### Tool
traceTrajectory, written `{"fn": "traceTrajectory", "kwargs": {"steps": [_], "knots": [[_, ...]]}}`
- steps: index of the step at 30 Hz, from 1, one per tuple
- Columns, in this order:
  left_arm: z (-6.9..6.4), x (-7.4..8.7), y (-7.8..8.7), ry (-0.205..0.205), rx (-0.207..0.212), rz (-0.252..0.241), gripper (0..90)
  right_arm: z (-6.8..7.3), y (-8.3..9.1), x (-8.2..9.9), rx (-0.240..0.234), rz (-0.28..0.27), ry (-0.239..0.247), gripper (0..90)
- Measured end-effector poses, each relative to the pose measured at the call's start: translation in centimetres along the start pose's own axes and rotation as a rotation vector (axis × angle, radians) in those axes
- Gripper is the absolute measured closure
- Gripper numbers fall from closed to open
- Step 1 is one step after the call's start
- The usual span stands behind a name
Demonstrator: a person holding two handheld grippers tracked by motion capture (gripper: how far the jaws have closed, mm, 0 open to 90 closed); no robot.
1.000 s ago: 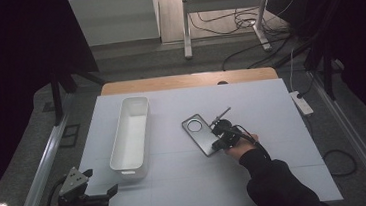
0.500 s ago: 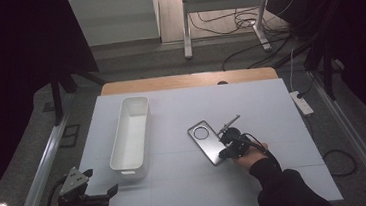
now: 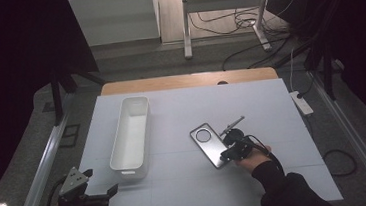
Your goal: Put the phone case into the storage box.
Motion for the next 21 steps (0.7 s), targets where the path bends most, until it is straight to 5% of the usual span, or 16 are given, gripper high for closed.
{"fn": "traceTrajectory", "kwargs": {"steps": [21], "knots": [[0.1, 0.0, 0.0, 0.006, 0.001, 0.002, 1.3, -1.4, -1.2, -2.1, 0.04, -0.033, 0.001, 85.9]]}}
Point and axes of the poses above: each handheld gripper's, and its own axes: y roughly backward along the jaws, x roughly out of its underside, z roughly to its left, the point moved 1 cm from there along -y, roughly forward along the jaws, and after that the axes turned 5 degrees about -z, right-handed, at the moved point
